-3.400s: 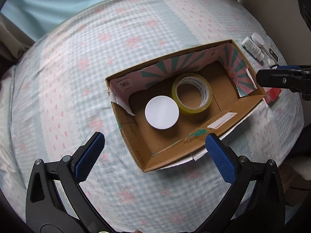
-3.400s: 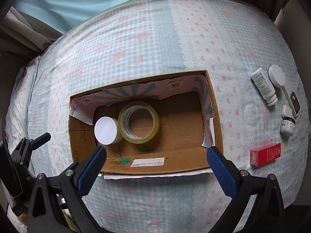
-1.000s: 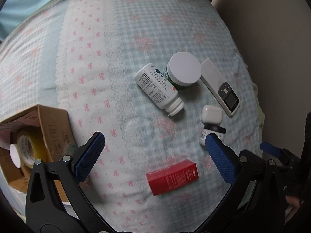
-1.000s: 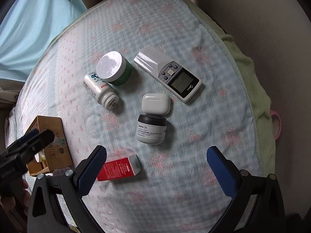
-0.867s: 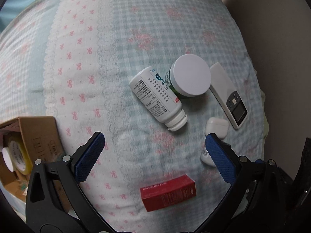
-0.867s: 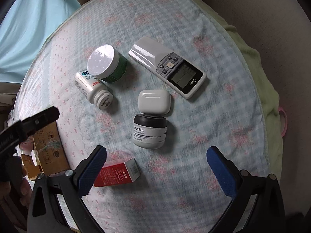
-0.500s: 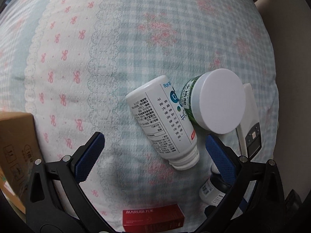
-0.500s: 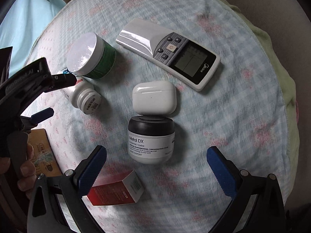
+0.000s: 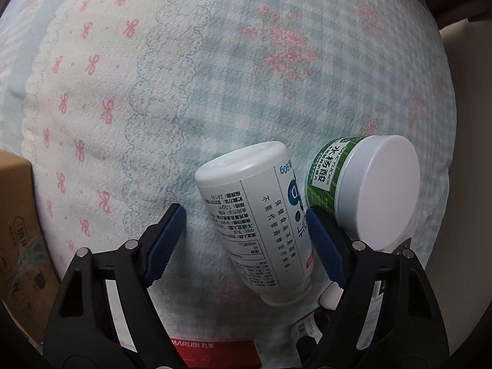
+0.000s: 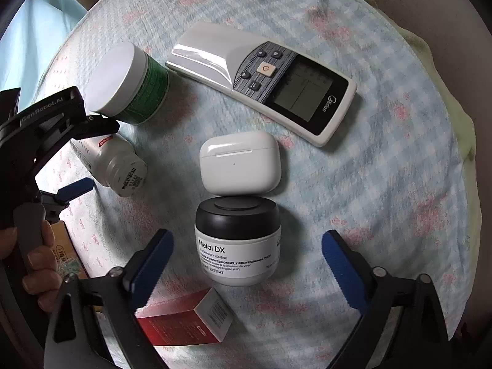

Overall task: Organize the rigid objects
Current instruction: 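Grasp white pill bottle with left tool while right tool grasps Metal DX jar, then carry bottle and jar into the box and open both tools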

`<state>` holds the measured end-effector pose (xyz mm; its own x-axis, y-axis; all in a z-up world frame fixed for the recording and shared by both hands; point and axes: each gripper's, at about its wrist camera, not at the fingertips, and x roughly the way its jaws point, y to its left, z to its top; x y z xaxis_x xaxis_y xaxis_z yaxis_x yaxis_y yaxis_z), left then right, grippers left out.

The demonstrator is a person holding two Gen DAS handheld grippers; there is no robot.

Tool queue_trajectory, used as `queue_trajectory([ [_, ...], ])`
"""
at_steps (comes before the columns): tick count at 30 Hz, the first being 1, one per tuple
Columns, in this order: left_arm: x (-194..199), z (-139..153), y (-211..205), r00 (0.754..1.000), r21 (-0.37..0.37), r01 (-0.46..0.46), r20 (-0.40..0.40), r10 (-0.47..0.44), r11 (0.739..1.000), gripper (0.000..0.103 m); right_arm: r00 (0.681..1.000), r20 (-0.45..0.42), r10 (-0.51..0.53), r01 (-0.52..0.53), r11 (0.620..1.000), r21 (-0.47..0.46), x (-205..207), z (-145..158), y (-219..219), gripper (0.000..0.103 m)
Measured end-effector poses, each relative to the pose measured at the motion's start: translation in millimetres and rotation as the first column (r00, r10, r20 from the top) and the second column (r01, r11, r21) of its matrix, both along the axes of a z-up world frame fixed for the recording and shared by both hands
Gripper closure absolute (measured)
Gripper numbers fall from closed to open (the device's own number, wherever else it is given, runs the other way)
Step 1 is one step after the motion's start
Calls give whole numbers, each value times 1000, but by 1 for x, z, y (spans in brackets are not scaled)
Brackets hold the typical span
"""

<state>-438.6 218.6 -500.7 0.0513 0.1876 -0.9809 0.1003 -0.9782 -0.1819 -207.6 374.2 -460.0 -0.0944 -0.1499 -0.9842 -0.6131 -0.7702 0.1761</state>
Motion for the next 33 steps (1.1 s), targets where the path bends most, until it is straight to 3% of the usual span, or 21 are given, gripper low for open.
queue_trajectory([
  [2, 0, 0, 5, 1000, -17, 14, -3, -14, 1000, 29, 1000, 10, -5, 5, 1000, -3, 0, -2, -1, 17],
  [5, 1, 4, 12, 999, 8, 33, -21, -32, 999, 47, 1000, 13, -16, 16, 1000, 5, 0, -2, -2, 19],
  [6, 2, 5, 13, 999, 5, 42, -25, -42, 999, 47, 1000, 16, -19, 19, 1000, 2, -1, -3, -1, 25],
  [8, 3, 7, 14, 998, 17, 55, -34, -55, 998, 48, 999, 24, -37, 38, 999, -37, -1, -8, 1, 51],
  [24, 27, 45, -23, 992, 68, 63, -113, -55, 996, 52, 999, -27, -46, 45, 998, -46, 19, 8, 3, 51],
  [33, 63, 90, -67, 984, 125, 77, -172, -55, 989, 54, 994, -102, -34, 31, 999, -30, 32, 40, -9, 51],
])
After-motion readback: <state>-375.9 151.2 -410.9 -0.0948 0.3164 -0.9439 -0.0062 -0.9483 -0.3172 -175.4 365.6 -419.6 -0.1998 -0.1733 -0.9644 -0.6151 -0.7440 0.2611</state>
